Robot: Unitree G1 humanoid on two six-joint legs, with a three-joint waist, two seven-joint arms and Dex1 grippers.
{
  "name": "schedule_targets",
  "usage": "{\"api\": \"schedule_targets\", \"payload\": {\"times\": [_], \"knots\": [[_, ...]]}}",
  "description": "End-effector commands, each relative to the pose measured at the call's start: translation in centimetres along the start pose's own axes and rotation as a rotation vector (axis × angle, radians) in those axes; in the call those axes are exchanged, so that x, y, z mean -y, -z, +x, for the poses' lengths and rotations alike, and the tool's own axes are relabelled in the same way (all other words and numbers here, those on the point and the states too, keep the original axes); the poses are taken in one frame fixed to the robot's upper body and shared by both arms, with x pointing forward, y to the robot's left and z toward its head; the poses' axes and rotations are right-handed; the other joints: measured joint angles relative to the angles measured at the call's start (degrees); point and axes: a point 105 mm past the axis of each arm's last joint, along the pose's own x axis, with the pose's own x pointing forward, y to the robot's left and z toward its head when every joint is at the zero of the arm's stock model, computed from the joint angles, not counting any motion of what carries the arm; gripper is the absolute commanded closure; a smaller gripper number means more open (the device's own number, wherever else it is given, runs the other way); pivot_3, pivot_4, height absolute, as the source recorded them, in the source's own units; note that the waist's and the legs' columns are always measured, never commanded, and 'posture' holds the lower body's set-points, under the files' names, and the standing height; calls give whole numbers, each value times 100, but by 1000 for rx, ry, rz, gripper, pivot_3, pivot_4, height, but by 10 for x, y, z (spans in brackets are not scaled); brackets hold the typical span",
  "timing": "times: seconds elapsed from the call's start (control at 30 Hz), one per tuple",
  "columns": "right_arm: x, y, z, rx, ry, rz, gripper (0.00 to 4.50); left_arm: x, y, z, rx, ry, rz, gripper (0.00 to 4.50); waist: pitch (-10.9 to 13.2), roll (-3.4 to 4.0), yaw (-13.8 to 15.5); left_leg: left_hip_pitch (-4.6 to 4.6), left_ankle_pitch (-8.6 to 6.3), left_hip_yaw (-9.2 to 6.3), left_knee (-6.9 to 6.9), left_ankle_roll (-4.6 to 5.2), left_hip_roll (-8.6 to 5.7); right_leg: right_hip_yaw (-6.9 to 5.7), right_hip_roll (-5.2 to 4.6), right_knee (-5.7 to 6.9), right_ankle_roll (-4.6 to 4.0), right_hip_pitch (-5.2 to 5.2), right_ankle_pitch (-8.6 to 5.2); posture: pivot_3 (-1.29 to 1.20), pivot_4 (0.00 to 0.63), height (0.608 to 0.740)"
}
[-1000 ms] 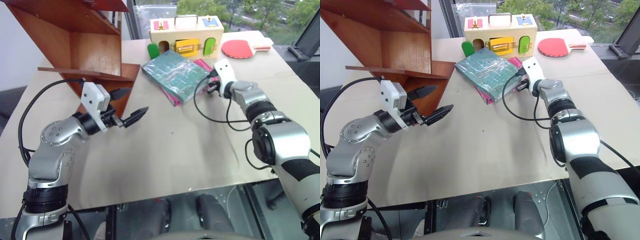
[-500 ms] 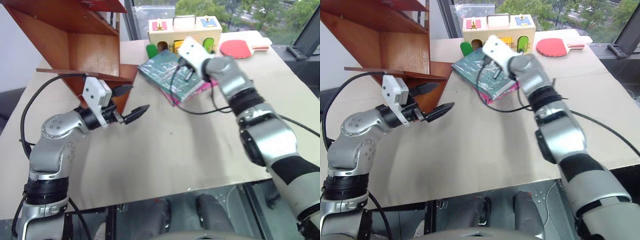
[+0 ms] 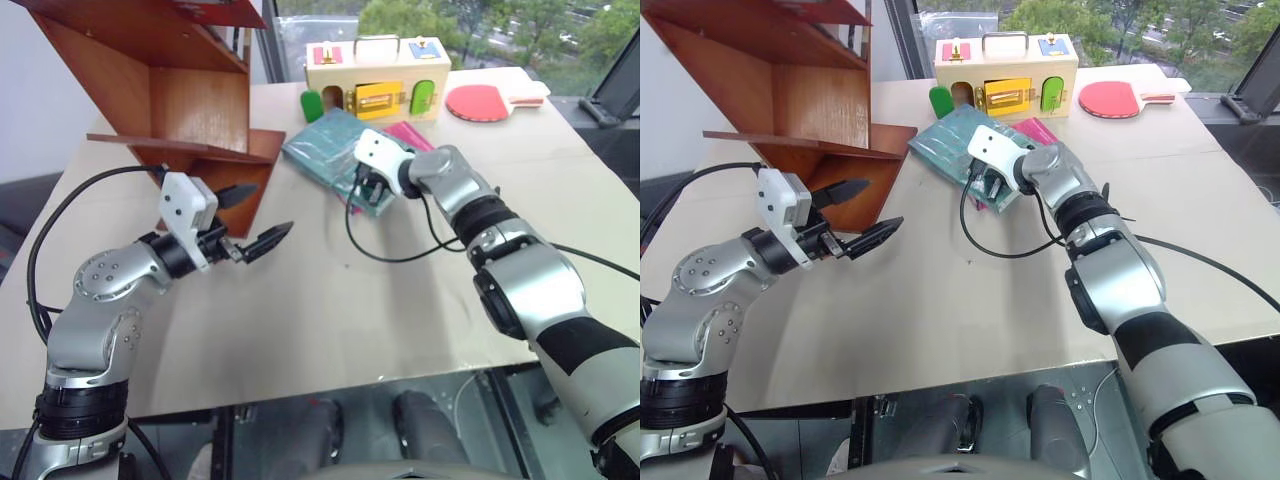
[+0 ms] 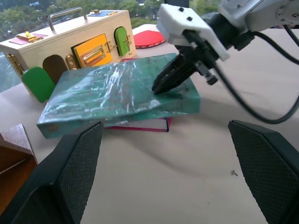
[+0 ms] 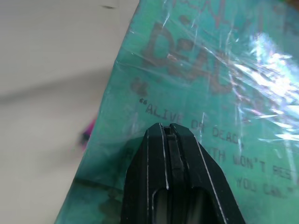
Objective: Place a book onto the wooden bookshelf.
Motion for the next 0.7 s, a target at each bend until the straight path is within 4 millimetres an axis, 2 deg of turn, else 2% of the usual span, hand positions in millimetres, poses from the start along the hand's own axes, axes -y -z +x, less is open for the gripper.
{"api": "schedule_targets", "payload": {"times": [0.03,0.2,0.37,0.5,0.57,0.7], "knots": [[1,-9,-5,60,-10,55,4405,-1,-12,4,41,20,21,0,0,0,-1,0,0,1,0,0,0,1,0,1,0,-1,0,0,150,740],[29,-56,-35,282,120,144,4405,-6,-17,16,54,56,9,0,3,1,5,-21,0,2,1,-1,-1,3,-3,7,0,-18,0,0,150,740],[34,-83,-69,426,185,175,4405,-3,-14,23,34,136,-19,0,3,1,15,-30,0,1,-2,0,-2,3,-5,0,0,-26,0,0,150,740],[31,-77,-79,404,248,154,4405,-1,-13,30,40,168,-39,0,3,1,55,-31,0,-1,0,0,-2,0,-7,-2,0,-24,0,0,150,740],[37,-65,-72,342,294,189,4405,0,-13,34,48,176,-54,0,3,1,85,-30,0,3,2,0,-2,2,-7,1,0,-24,0,0,150,740],[53,-45,-44,220,380,253,4405,4,-11,39,52,191,-59,0,4,1,63,-27,0,11,3,0,-2,9,-9,8,0,-25,0,0,150,740]]}}
